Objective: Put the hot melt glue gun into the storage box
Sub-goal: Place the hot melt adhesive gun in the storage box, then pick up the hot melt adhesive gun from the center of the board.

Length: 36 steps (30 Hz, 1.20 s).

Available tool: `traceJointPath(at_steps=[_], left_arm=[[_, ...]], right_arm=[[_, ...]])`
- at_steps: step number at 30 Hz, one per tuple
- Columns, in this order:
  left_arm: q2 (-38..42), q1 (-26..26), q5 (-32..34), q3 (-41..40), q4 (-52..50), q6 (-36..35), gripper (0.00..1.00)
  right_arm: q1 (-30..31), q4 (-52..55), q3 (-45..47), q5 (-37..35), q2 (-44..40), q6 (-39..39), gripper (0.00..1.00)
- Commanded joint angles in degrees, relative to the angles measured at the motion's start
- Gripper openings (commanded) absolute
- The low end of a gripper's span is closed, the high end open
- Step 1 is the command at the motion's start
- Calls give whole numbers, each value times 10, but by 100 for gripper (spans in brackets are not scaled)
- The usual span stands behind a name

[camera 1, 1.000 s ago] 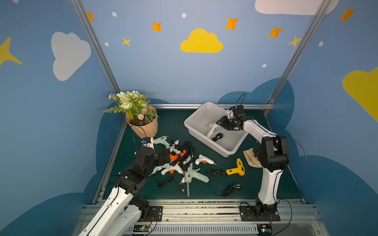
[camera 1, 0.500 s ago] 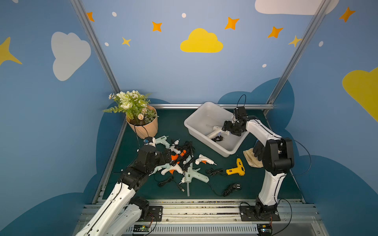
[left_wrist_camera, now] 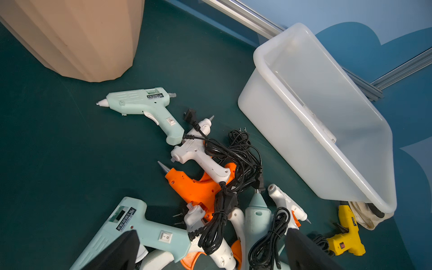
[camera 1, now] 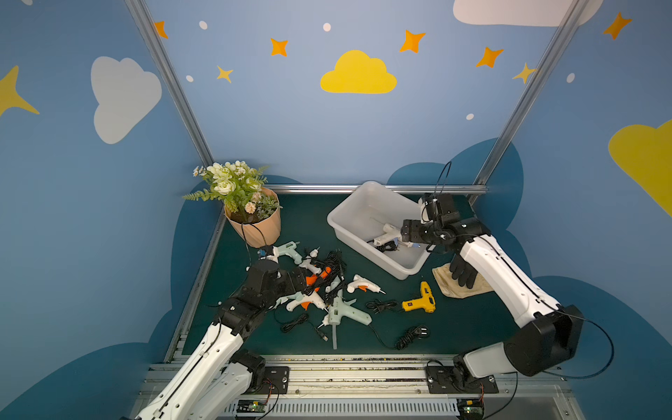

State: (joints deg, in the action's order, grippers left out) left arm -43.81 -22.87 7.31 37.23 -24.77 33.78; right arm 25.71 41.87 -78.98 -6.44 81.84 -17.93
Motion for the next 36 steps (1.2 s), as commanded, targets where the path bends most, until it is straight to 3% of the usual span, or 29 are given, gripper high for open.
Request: traceJointPath(at_steps=[1, 8, 13, 18, 32, 36], left_arm=[[4, 3, -5, -6, 22, 1, 100], [-9, 5, -8, -12, 28, 3, 100], [-14, 6, -13, -15, 36, 6, 100], [-19, 7, -20, -16, 39, 9, 100], [-17, 18, -17, -12, 32, 7, 100], [-16, 21, -19, -12, 30, 7, 100]], right_arm=[[56, 23, 26, 8, -38, 15, 85], [197, 11, 91, 42, -49, 4, 79], [264, 13, 114, 42, 0, 23, 77], [279, 44, 86, 19, 90, 53, 76], [367, 61, -49, -183, 297, 151, 82], [366, 37, -61, -201, 324, 159, 81]])
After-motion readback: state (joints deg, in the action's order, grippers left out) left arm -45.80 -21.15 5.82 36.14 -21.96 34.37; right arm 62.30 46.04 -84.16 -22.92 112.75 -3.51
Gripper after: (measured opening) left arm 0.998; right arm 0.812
